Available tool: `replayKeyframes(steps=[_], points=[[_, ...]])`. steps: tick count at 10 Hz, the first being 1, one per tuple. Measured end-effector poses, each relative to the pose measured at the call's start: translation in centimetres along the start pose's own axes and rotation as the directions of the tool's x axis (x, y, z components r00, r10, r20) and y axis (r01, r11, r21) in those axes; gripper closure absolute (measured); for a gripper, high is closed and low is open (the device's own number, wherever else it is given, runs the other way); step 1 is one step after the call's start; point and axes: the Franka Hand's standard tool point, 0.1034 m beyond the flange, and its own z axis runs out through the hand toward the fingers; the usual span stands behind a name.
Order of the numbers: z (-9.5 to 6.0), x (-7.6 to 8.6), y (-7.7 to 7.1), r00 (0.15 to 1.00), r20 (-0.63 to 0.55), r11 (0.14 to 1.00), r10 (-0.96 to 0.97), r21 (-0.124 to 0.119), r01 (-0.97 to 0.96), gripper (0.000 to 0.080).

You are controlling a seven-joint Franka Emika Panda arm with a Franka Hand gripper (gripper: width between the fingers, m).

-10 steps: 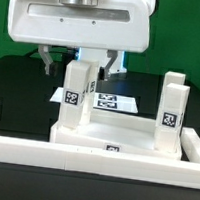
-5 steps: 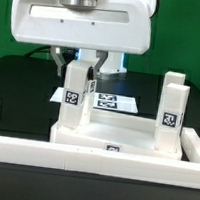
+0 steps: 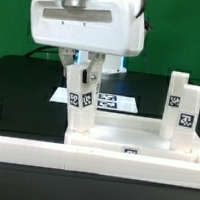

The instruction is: Assemble desk

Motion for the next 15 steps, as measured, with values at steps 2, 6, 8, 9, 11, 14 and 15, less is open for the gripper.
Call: replayKeyframes(steps=[2,6,8,9,11,14,15], points=[[0.2,-0.3,-1.1,0.933,0.010,0.930,0.359,0.074,-0.359,0.0509],[0.3,-0.7,-1.3,0.765,0.051,0.760,0.642,0.091,-0.644,0.0498],[0.3,-0.9,-1.2,0.829,0.042,0.825,0.558,0.080,-0.560,0.0327],[0.1,-1.4,-1.3,0.949,0.054,0.950,0.312,0.009,-0.313,0.0191],[0.6,-1.4,-1.3,0.996,0.087,1.000,0.021,-0.002,-0.021,0.0163],[0.5,-1.2,-1.2,0.975,0.081,0.978,-0.209,0.013,0.209,0.0151],[0.5,-1.2,-1.2,0.965,0.079,0.968,-0.251,0.014,0.251,0.0151]])
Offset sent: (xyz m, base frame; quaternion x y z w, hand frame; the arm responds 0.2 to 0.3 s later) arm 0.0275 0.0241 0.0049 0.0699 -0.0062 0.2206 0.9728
